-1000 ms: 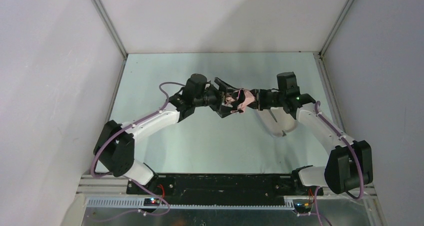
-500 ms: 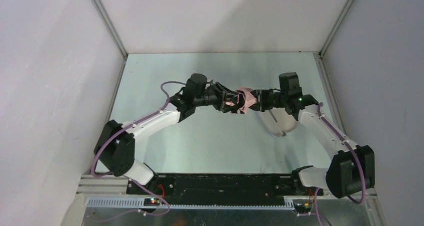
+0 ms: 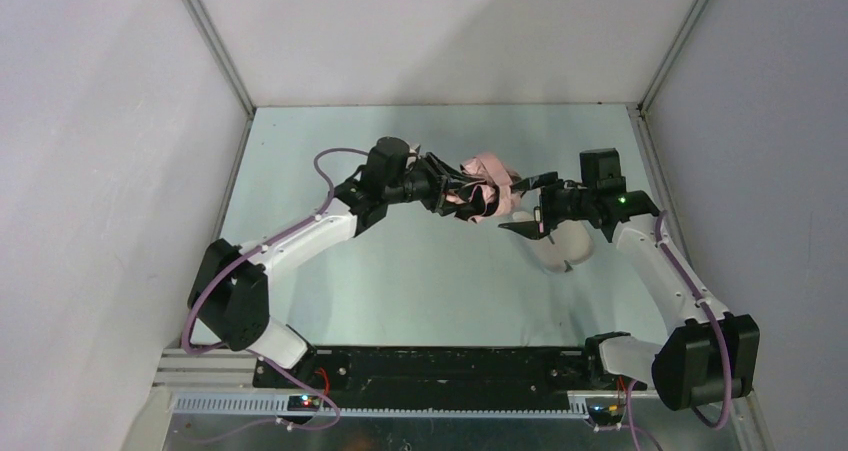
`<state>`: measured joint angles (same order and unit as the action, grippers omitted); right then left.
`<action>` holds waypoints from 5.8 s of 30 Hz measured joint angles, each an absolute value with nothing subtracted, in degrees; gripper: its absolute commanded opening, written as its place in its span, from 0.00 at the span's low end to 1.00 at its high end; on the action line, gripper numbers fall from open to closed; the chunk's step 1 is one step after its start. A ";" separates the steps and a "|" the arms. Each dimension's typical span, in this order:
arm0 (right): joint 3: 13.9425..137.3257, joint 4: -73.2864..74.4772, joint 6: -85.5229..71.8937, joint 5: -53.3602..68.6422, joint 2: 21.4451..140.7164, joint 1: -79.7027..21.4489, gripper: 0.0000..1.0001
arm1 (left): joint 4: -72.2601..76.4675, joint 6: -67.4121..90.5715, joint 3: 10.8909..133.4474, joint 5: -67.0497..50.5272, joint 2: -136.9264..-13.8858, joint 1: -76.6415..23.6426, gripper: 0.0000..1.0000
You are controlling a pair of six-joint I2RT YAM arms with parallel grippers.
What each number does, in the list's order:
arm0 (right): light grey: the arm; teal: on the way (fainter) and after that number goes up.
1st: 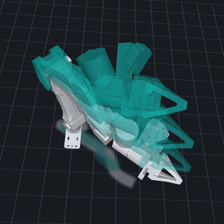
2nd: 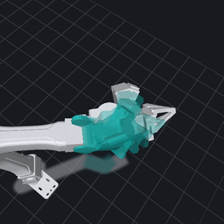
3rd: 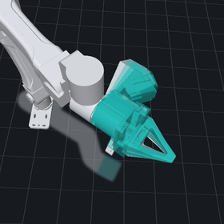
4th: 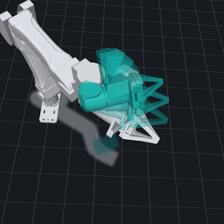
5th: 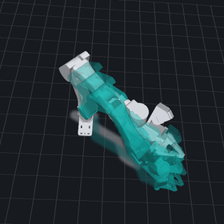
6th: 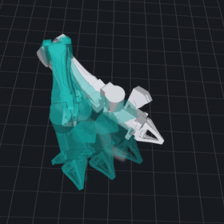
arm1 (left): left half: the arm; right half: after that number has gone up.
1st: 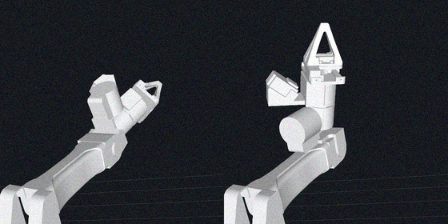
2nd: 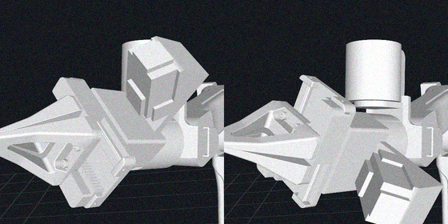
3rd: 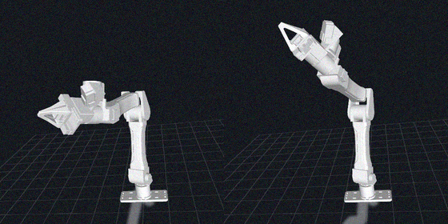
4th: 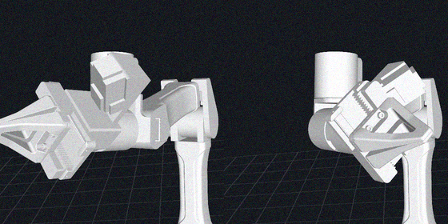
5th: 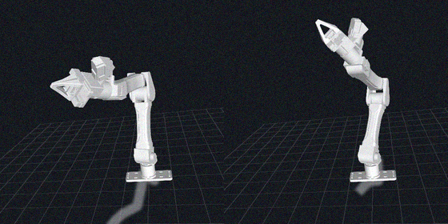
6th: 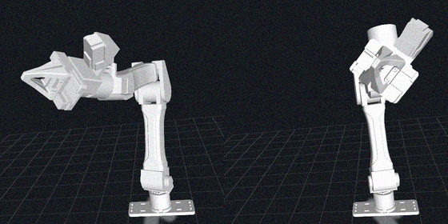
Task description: Put away the umbrella
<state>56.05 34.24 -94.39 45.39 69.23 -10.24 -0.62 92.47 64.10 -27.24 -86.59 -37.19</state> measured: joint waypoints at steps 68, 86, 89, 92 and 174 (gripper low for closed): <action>95.92 61.60 -42.72 43.64 104.60 12.64 0.99 | 42.92 119.13 57.89 -48.31 -96.68 -36.38 0.00; 51.99 6.70 -36.36 54.61 86.21 14.81 0.84 | 51.48 119.50 61.32 -43.09 -97.12 -36.34 0.00; 39.05 -9.45 -33.67 53.89 74.37 13.34 0.83 | 52.07 119.50 61.36 -42.50 -97.12 -36.34 0.00; 34.41 -18.13 -29.21 54.37 67.64 10.79 0.83 | 52.18 119.50 61.36 -42.35 -97.12 -36.34 0.00; 57.63 -84.18 -64.23 73.80 95.88 0.01 0.00 | 44.99 119.50 75.35 -56.49 -97.30 -43.51 0.00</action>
